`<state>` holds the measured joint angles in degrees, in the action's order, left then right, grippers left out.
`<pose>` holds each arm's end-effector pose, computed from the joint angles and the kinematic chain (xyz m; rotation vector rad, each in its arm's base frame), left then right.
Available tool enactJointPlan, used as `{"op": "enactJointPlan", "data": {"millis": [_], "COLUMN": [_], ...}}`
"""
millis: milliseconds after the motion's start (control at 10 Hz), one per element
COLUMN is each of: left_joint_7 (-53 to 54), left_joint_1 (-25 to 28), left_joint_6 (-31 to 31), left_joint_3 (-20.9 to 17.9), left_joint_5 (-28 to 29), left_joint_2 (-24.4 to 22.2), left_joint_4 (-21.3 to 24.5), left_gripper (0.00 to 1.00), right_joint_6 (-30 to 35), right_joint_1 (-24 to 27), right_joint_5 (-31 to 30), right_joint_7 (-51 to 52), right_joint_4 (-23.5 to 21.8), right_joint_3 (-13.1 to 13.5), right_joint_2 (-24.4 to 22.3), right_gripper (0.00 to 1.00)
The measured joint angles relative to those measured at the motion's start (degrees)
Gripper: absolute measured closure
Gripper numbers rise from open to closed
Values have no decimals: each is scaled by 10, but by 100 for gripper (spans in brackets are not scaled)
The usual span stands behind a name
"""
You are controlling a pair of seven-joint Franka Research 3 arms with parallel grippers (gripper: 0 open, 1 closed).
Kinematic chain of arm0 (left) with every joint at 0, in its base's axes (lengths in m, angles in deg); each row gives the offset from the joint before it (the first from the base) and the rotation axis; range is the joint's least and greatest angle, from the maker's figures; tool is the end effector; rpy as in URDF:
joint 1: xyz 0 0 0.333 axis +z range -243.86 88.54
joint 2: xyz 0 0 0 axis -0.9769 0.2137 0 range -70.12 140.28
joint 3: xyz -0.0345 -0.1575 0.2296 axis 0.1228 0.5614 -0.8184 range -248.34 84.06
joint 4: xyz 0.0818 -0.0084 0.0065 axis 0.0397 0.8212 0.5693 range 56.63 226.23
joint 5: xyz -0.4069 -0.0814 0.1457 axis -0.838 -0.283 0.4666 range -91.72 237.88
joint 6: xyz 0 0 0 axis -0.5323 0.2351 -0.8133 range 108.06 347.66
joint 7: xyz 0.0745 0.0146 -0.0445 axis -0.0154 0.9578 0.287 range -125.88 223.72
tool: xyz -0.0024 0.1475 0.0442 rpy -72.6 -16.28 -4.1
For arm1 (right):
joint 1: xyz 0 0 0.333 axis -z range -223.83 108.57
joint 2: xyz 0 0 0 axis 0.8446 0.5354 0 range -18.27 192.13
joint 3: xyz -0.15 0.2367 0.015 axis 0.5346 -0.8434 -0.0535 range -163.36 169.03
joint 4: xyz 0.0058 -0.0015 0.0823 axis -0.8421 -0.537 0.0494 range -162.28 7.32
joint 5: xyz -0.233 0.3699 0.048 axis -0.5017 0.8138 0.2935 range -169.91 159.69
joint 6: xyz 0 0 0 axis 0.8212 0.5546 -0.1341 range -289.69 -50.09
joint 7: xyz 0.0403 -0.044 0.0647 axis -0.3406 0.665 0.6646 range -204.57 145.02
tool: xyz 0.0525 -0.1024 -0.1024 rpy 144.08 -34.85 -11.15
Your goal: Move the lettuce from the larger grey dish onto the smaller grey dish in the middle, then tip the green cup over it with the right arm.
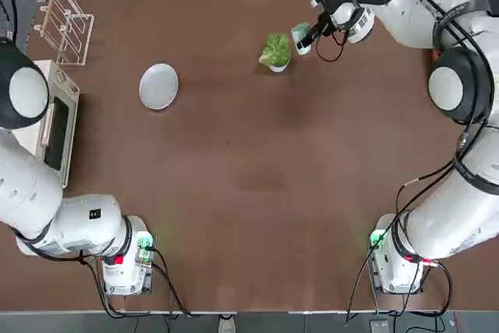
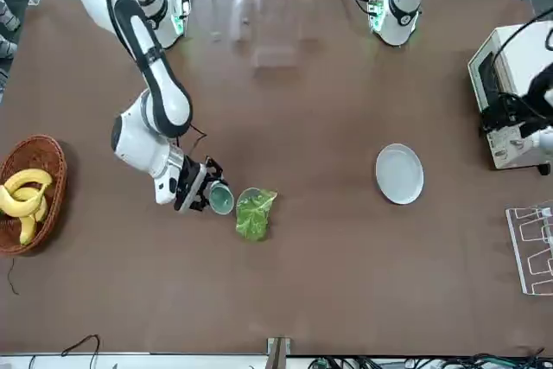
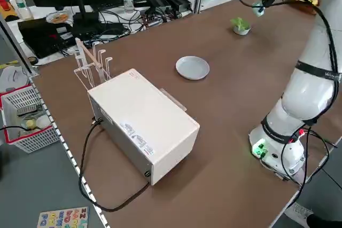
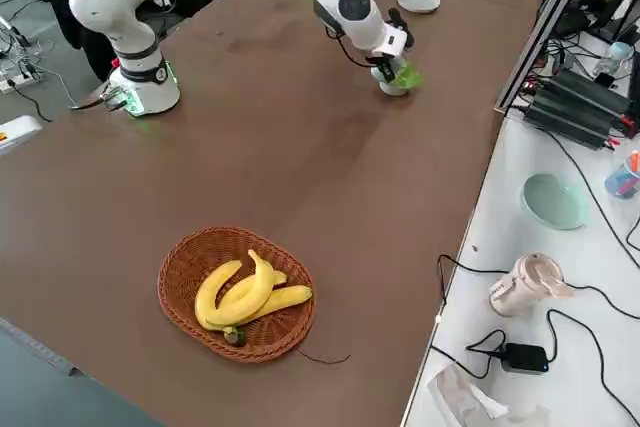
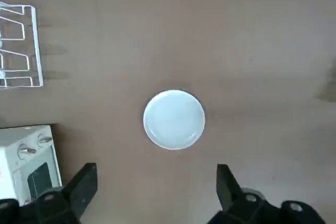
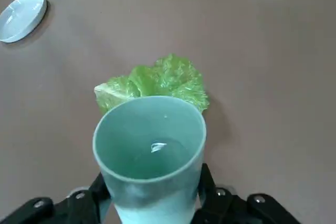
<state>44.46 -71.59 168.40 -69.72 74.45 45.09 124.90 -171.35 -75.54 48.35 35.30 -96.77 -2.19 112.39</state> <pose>0.6393 -0.0564 0.5641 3.1266 -0.0431 0.0195 0.6141 0.2710 0.1648 -2.4013 -0.9715 -0.4811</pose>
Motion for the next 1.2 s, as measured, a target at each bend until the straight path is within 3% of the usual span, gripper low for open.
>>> {"op": "enactJointPlan", "data": {"millis": [200, 500, 800, 900, 1100, 1200], "left_joint_7": [-1, 1, 1, 1, 0, -12], "left_joint_1": [-4, -16, -61, -46, 20, 3], "left_joint_6": [14, 14, -23, -27, -28, -28], "left_joint_3": [-4, -16, -97, -88, -15, -9], "left_joint_5": [0, 0, -6, -19, -37, -37], "left_joint_2": [-30, -40, -55, -64, -60, -53], "left_joint_4": [45, 52, 52, 52, 58, 62], "left_gripper": [0, 0, 0, 0, 0, 0], "right_joint_6": [7, 35, 81, 87, 88, 88], "right_joint_1": [-45, -65, -100, -111, -118, -119], "right_joint_5": [-6, -20, -32, -32, -32, -32], "right_joint_7": [-52, -127, -206, -218, -230, -235], "right_joint_4": [1, 13, 32, 35, 44, 51], "right_joint_3": [35, 46, 87, 97, 102, 102], "right_joint_2": [-1, -1, -1, 0, 10, 18], "right_gripper": [32, 32, 32, 32, 32, 32]}}
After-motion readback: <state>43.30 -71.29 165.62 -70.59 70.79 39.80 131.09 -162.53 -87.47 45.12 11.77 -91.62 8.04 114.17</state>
